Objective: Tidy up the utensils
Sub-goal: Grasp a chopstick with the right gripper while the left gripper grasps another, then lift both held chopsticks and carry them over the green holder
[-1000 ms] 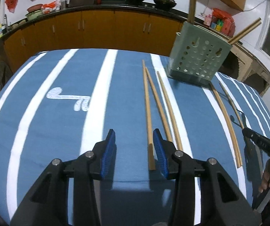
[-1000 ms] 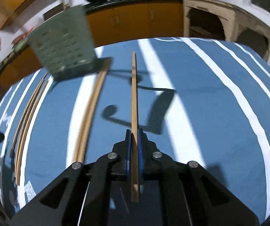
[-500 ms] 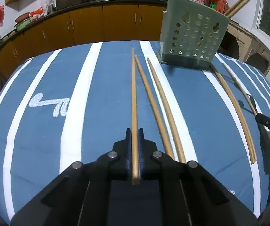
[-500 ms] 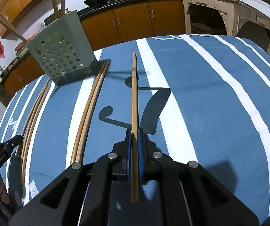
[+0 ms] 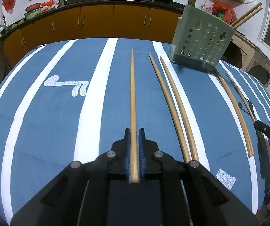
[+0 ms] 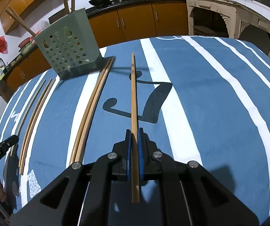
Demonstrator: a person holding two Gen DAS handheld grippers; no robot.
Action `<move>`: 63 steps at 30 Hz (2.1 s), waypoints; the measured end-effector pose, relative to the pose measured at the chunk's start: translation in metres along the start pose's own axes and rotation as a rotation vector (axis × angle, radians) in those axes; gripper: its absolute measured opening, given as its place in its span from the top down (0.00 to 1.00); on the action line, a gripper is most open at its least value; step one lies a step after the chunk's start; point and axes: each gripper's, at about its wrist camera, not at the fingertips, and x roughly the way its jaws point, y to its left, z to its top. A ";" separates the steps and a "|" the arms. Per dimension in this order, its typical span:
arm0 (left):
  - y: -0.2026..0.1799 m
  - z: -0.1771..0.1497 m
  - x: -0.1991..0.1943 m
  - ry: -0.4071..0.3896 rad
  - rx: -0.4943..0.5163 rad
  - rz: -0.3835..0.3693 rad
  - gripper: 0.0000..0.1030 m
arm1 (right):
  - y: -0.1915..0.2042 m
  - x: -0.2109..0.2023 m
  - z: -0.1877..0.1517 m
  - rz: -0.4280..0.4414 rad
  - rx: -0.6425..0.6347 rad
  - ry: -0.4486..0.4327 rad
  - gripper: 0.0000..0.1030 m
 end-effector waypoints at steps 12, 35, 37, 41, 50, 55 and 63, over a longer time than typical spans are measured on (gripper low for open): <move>-0.001 -0.002 0.000 0.000 0.006 -0.005 0.89 | -0.001 -0.001 -0.002 0.001 0.005 0.001 0.92; -0.007 0.000 -0.029 -0.033 0.101 0.016 0.92 | 0.004 -0.054 0.006 0.014 -0.019 -0.147 0.92; -0.009 0.004 -0.045 -0.071 0.116 0.010 0.92 | 0.005 -0.070 0.011 0.011 -0.026 -0.200 0.92; -0.011 0.016 -0.076 -0.158 0.133 -0.009 0.92 | 0.007 -0.095 0.024 0.009 -0.036 -0.290 0.92; -0.009 0.046 -0.134 -0.345 0.097 -0.068 0.92 | 0.010 -0.128 0.046 0.050 -0.035 -0.421 0.93; -0.007 0.060 -0.148 -0.394 0.068 -0.077 0.93 | 0.012 -0.136 0.053 0.076 -0.032 -0.445 0.93; -0.006 0.066 -0.151 -0.402 0.060 -0.074 0.93 | 0.017 -0.137 0.057 0.091 -0.044 -0.455 0.93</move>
